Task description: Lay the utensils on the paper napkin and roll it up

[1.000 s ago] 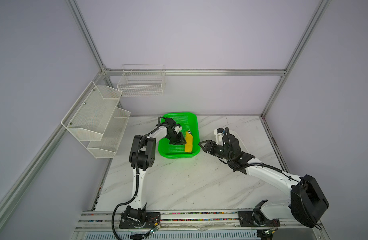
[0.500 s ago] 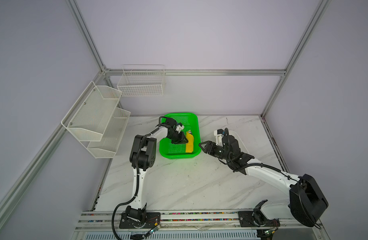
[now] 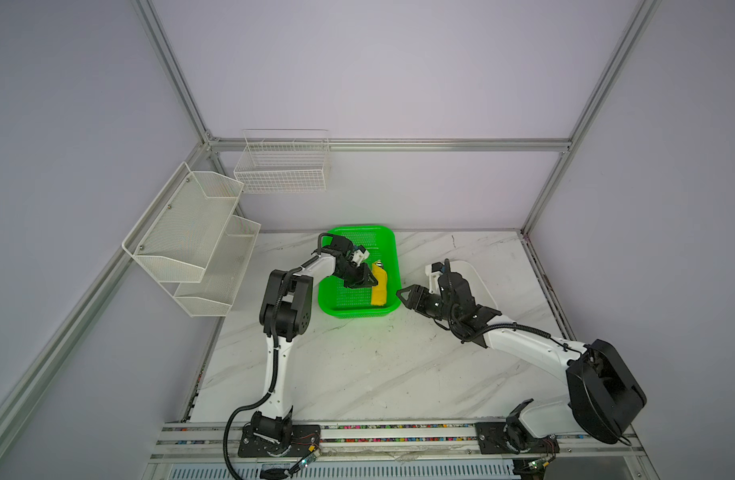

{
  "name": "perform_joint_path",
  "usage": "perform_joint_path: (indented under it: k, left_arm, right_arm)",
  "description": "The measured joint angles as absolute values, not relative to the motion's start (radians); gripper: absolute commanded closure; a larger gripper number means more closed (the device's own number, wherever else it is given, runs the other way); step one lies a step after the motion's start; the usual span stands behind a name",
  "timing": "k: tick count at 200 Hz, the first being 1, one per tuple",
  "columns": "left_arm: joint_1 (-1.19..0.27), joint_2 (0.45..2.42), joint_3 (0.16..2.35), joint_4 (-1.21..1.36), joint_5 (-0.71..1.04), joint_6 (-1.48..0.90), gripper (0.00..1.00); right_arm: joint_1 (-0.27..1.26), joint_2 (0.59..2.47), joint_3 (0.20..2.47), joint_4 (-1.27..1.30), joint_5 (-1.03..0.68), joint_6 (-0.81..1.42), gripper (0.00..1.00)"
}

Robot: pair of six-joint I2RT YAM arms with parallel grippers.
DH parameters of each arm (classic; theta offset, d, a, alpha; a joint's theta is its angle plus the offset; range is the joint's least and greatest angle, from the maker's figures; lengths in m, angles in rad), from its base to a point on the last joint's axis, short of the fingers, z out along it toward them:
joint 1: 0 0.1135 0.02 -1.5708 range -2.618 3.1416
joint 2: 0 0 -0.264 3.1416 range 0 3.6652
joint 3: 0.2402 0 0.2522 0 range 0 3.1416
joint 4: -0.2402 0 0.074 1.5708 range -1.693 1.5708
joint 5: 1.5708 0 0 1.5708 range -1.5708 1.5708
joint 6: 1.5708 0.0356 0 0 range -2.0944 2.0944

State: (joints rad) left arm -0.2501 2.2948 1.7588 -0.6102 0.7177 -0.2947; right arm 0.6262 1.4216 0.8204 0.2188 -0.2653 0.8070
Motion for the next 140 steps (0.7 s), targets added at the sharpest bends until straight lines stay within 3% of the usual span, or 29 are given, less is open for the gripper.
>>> perform_joint_path:
  k: [22,71,140]
  left_arm:
    - [-0.250,2.295,1.758,-0.618,0.707,-0.295,0.75]
    - [-0.253,2.188,1.671,-0.622,0.616,-0.289,0.59]
    - [-0.258,1.498,1.254,-0.400,0.325,-0.268,0.20]
  right_arm:
    - [0.626,1.420,0.820,0.213,-0.256,0.807,0.40]
    - [0.622,1.317,0.820,0.112,-0.086,0.748,0.38]
    - [0.587,1.137,0.789,0.077,0.489,0.498,0.18]
